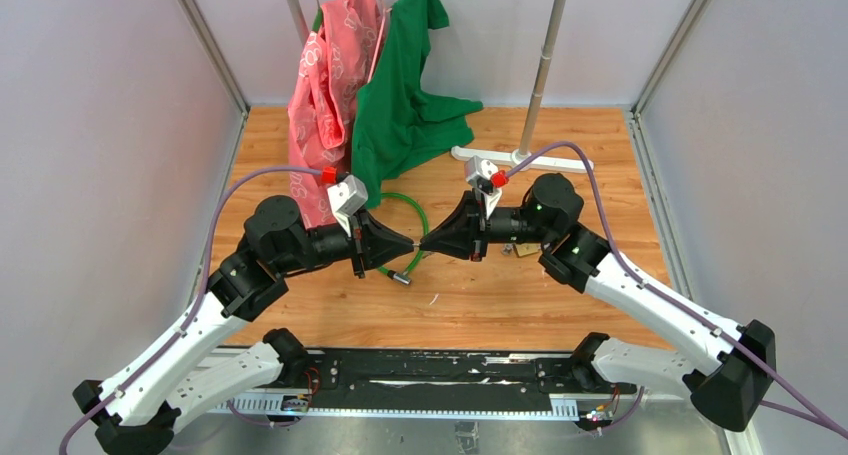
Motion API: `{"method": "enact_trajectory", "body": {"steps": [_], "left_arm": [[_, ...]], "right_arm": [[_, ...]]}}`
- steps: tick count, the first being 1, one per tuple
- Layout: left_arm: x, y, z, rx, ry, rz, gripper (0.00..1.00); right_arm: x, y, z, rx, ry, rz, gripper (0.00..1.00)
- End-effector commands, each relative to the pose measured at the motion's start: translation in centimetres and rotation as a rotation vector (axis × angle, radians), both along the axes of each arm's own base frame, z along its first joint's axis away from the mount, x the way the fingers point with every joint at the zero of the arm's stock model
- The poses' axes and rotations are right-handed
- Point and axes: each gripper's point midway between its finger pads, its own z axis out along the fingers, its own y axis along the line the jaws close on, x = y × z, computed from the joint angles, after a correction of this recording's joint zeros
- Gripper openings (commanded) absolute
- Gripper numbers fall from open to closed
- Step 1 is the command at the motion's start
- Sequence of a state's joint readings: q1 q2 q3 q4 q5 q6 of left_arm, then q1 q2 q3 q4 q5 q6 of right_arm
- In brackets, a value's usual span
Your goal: Unlock with the key
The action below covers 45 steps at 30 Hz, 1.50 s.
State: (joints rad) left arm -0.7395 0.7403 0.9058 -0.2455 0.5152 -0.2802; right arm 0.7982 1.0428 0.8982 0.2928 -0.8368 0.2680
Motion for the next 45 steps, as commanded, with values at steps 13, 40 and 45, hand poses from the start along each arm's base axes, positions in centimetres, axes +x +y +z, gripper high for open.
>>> {"method": "enact_trajectory", "body": {"steps": [13,40,45], "left_arm": [[1.0,0.4,-0.6,0.021,0.014,0.065,0.42],[7.3,4.4,-17.1,0.603,0.111,0.551,0.93],[6.1,2.2,-19.6,0.819,-0.050,0.374,0.92]], "right_arm": [[-0.7,-0.4,-0.2,-0.034,-0.018,0.007,0.00],[5.6,-9.1,-13.9,-0.393,0.270,-0.678,0.00],[4.8,-10.5,-15.0,-0.418,0.301,-0.704,0.00]]}}
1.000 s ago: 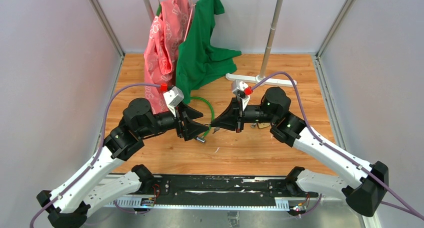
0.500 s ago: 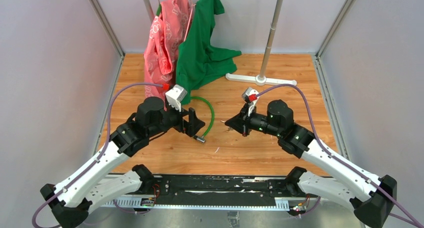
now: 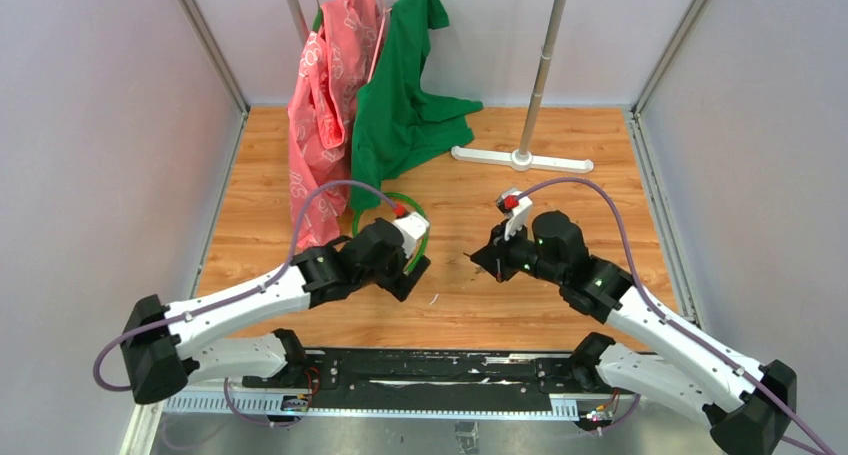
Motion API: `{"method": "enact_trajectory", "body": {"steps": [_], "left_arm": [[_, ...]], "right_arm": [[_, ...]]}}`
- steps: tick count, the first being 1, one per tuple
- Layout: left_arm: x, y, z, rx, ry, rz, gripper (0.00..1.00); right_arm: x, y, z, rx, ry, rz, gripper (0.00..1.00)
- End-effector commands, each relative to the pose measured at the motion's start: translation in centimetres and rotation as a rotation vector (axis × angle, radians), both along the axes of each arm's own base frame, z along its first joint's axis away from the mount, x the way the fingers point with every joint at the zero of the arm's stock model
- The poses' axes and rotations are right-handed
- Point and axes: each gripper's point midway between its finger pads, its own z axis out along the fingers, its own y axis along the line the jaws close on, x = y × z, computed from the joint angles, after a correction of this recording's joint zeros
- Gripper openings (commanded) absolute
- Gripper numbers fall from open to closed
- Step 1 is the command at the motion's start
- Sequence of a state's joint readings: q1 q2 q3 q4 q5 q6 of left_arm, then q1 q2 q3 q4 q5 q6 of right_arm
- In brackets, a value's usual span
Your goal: Unlock with the key
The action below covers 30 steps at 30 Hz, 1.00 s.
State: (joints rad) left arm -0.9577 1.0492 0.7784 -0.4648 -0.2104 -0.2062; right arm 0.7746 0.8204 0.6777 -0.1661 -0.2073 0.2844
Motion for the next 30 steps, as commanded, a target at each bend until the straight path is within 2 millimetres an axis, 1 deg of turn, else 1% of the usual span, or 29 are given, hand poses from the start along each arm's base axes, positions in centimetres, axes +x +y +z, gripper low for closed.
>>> {"method": "enact_trajectory", "body": {"steps": [1,4,9,13,15,17,21,24,26,28,30], "left_arm": [[0.2,-1.1,-0.2,0.183,-0.131,-0.177,0.92],[-0.5,-1.7,-0.2,0.234,-0.179,-0.340,0.92],[-1.3,-1.2,-0.3,0.325,-0.274,-0.572,0.93],[-2.2,0.0,-2.0,0.417,-0.299,-0.738,0.94],[-2.4,0.8,-3.0,0.452,-0.287,-0.787,0.93],[-2.4,1.1,-3.2,0.469,-0.275,-0.819,0.91],[-1.9,1.1,-2.8,0.439,-0.255,-0.862,0.90],[-1.7,1.4,-3.8,0.474,-0.225,-0.902,0.90],[-1.2,1.1,-4.3,0.486,-0.223,-0.905,0.90],[-0.2,0.3,-4.7,0.468,-0.250,-0.901,0.89],[0.6,0.0,-5.3,0.470,-0.238,-0.906,0.89]], "right_arm": [[-0.6,-1.8,-1.5,-0.028,0.049,-0.060,0.00],[-0.9,-2.4,-1.9,-0.025,0.040,-0.070,0.00],[-1.1,-2.4,-2.3,-0.013,0.029,-0.060,0.00],[-1.2,-2.1,-3.1,0.003,0.034,-0.050,0.00],[-1.1,-2.1,-3.4,0.005,0.031,-0.054,0.00],[-1.1,-2.1,-3.7,0.005,0.026,-0.056,0.00],[-1.3,-2.1,-3.5,0.017,0.020,-0.043,0.00],[-1.6,-2.0,-3.2,0.033,0.016,-0.029,0.00],[-1.7,-2.1,-3.0,0.042,0.007,-0.028,0.00],[-1.8,-2.2,-2.8,0.052,-0.003,-0.031,0.00],[-2.0,-2.3,-2.7,0.062,-0.011,-0.031,0.00]]}}
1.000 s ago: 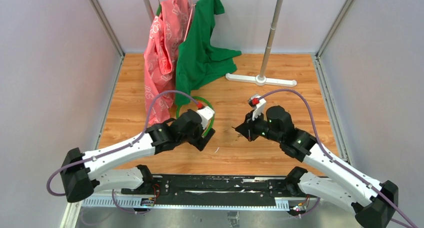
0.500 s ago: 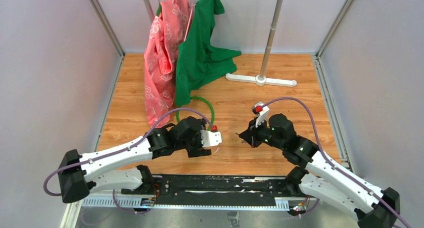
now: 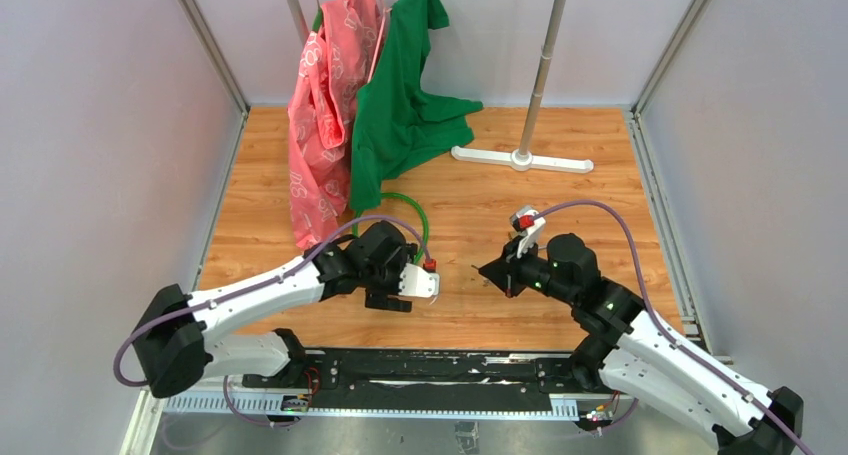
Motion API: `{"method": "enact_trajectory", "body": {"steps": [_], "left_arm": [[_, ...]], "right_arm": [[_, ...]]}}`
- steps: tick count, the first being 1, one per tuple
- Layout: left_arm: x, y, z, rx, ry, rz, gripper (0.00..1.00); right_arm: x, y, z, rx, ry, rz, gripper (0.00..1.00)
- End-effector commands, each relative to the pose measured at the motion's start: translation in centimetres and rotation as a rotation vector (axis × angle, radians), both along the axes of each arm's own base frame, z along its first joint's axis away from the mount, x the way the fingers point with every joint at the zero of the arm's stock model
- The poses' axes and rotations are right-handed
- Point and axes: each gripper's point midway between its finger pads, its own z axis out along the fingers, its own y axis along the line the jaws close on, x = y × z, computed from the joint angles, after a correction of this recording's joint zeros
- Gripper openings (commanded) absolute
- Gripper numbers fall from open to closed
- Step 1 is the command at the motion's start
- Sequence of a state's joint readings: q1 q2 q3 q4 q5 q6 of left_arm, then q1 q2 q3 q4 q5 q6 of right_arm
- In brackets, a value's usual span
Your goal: Unlock with the key
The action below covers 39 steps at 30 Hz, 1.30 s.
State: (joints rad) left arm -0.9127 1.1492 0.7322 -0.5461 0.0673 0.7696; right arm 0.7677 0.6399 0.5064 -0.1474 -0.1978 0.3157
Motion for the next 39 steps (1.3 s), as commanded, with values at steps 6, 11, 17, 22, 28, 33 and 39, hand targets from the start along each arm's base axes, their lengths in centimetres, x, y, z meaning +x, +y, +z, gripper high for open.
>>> {"method": "enact_trajectory", "body": {"steps": [6,11,17,22,28,33,39], "left_arm": [[3.3,-2.3,-1.8,0.018,0.058,-0.070,0.84],[3.8,-2.1,-3.4,0.062,0.128,-0.063,0.78],[3.5,-1.6,-5.1,0.139,0.203,-0.053,0.68],[2.9,-1.4,-5.9,0.172,0.265,-0.049,0.60],[1.6,-2.4,-6.3,0.138,0.356,-0.039,0.33],[-0.3,-5.5,-5.9,0.075,0.432,-0.037,0.32],[-2.5,-9.8,-4.8,-0.053,0.492,-0.048,0.37]], "right_arm": [[-0.4,-0.3,0.5,0.055,-0.017,-0.003,0.00],[-0.5,-0.5,0.8,0.063,-0.029,-0.008,0.00],[-0.6,-0.5,0.7,0.066,-0.027,-0.003,0.00],[-0.7,-0.5,0.8,0.070,-0.031,-0.001,0.00],[-0.7,-0.7,1.1,0.074,-0.037,-0.013,0.00],[-0.4,-1.5,1.4,0.070,-0.041,-0.060,0.00],[-0.1,-2.8,1.7,0.056,-0.032,-0.131,0.00]]}}
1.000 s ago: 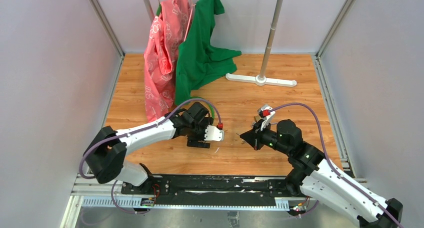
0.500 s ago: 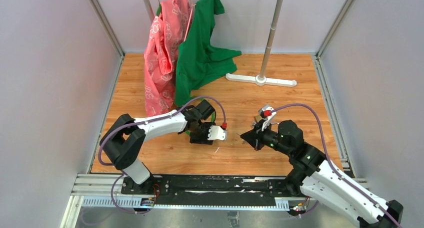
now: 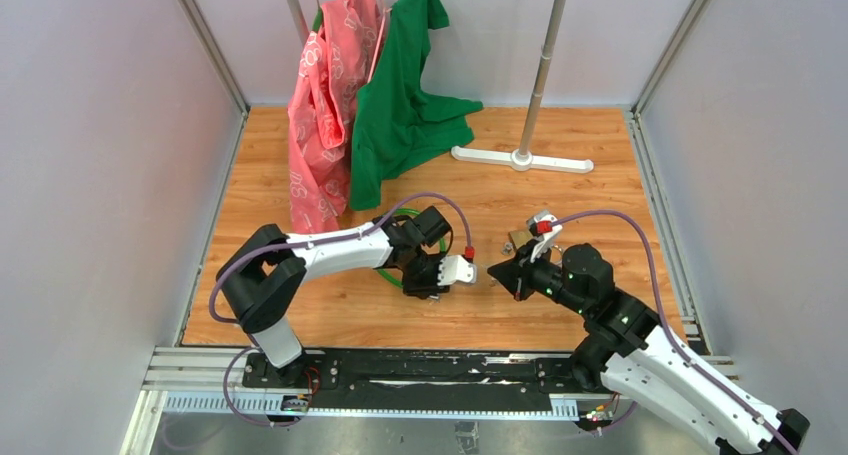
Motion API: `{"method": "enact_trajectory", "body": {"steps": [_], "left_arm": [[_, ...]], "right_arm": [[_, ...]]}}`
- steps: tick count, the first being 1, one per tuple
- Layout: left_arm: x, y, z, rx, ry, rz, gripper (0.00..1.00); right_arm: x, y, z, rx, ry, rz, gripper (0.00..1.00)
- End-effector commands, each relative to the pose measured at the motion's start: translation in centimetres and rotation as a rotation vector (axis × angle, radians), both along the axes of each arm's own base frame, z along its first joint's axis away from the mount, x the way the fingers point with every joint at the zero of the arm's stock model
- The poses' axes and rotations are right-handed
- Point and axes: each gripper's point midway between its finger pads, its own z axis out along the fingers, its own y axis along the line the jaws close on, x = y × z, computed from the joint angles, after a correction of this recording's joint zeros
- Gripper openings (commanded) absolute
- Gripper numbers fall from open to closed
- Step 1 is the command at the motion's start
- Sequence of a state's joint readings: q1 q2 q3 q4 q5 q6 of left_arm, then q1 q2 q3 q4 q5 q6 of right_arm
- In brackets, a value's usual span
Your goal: Unlock with the key
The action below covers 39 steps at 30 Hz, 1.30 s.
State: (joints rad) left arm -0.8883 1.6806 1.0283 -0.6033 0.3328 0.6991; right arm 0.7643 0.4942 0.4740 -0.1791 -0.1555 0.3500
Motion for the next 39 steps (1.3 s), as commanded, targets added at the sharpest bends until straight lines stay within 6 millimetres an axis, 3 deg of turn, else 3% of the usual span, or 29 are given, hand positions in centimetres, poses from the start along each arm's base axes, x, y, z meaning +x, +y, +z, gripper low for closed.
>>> {"method": "enact_trajectory", "body": {"steps": [1,5,11,16,24,28,31,33,39], "left_arm": [[-2.4,-3.8,1.3,-0.149,0.088,0.007,0.43],[-2.1,-3.3,0.6,-0.202,0.009,0.017,0.72],[-1.6,-2.9,-0.2,-0.224,-0.042,0.049,0.73],[-0.5,-3.1,-1.4,-0.214,-0.062,0.107,0.65],[-1.1,-2.8,-2.7,-0.211,-0.031,0.133,0.53],[-1.3,-2.7,-2.7,-0.243,-0.043,0.136,0.31],[-1.6,-3.6,-1.8,-0.320,-0.046,0.119,0.17],[-1.5,-4.7,-0.2,-0.396,-0.057,0.089,0.00],[-0.8,-7.0,4.2,-0.543,-0.110,0.046,0.00]], "right_arm": [[0.4,-1.5,0.3,-0.011,0.014,-0.085,0.00],[0.3,-2.0,0.4,-0.020,0.019,-0.100,0.00],[-0.2,-2.0,0.8,-0.020,0.040,-0.087,0.00],[-1.0,-1.8,1.2,-0.037,0.060,-0.047,0.00],[-1.5,-1.8,1.8,-0.031,0.079,-0.032,0.00],[-1.5,-1.9,1.5,-0.026,0.089,-0.045,0.00],[-1.4,-2.1,1.4,-0.038,0.093,-0.053,0.00],[-1.4,-2.1,1.4,-0.044,0.097,-0.053,0.00],[-1.8,-1.7,1.0,-0.059,0.126,-0.023,0.00]]}}
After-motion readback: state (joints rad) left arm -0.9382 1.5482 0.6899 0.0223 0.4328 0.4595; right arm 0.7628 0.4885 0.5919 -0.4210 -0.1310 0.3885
